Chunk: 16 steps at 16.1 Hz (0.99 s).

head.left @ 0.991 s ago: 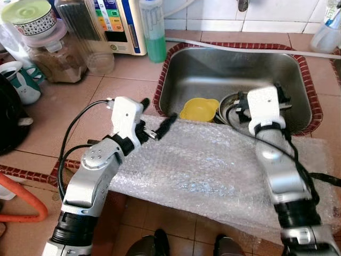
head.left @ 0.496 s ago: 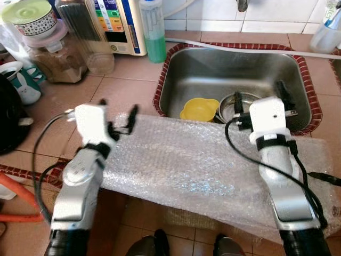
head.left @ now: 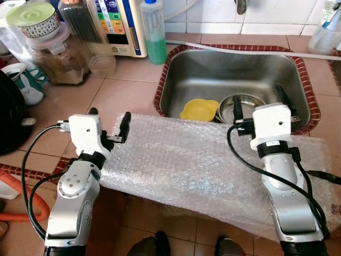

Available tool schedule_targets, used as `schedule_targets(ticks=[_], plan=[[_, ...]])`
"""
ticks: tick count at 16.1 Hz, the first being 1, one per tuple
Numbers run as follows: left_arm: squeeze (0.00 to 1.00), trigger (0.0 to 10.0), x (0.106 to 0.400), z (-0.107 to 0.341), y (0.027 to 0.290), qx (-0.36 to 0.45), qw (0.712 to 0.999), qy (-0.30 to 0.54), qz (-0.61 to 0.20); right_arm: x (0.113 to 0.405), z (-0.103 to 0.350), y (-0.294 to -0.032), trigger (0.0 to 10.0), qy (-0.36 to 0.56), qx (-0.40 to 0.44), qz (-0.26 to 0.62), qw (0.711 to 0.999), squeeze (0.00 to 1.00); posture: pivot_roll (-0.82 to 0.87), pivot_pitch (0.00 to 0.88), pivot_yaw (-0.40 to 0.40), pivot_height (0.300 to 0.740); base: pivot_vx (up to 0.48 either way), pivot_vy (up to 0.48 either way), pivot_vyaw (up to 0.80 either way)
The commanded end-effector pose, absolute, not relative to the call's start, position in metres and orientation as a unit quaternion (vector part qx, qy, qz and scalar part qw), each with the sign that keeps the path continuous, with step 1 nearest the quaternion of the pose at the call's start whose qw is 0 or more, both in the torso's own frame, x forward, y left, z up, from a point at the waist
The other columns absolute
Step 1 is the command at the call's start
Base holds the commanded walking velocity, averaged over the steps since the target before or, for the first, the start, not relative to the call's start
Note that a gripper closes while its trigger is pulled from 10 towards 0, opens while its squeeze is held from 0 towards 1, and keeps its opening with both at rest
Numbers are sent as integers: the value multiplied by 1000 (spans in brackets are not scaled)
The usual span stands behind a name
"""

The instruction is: Kitchen organization

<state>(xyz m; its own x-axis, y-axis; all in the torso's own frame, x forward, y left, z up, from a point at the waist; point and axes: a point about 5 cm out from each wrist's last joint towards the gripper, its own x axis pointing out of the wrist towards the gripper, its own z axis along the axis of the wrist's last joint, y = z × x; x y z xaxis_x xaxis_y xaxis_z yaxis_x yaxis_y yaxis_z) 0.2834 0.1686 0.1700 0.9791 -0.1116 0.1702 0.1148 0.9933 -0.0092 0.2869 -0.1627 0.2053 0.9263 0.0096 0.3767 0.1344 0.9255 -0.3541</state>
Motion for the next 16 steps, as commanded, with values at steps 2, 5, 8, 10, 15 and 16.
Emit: schedule_targets(ticks=[2,5,8,10,15,16], plan=[[0,10000,280,169,181,-23,996,-89,-10,282,211,-162,10000,-190,-156,-35,969,0,-193,153,137,740,0,0,0],[0,10000,280,172,183,-26,995,-93,6,281,210,-159,10000,-186,-143,-29,972,0,-198,146,134,740,0,0,0],[0,10000,281,175,182,-30,995,-98,18,281,212,-156,10000,-190,-141,-17,971,0,-200,145,134,740,0,0,0],[0,10000,282,177,180,-29,994,-101,16,281,213,-157,10000,-187,-148,-16,971,0,-200,145,134,740,0,0,0],[0,10000,283,176,176,-30,995,-96,6,283,211,-157,10000,-179,-156,-13,971,0,-200,152,131,740,0,0,0],[0,10000,284,175,176,-29,995,-96,6,283,210,-156,10000,-177,-155,-10,972,0,-200,151,130,740,0,0,0]])
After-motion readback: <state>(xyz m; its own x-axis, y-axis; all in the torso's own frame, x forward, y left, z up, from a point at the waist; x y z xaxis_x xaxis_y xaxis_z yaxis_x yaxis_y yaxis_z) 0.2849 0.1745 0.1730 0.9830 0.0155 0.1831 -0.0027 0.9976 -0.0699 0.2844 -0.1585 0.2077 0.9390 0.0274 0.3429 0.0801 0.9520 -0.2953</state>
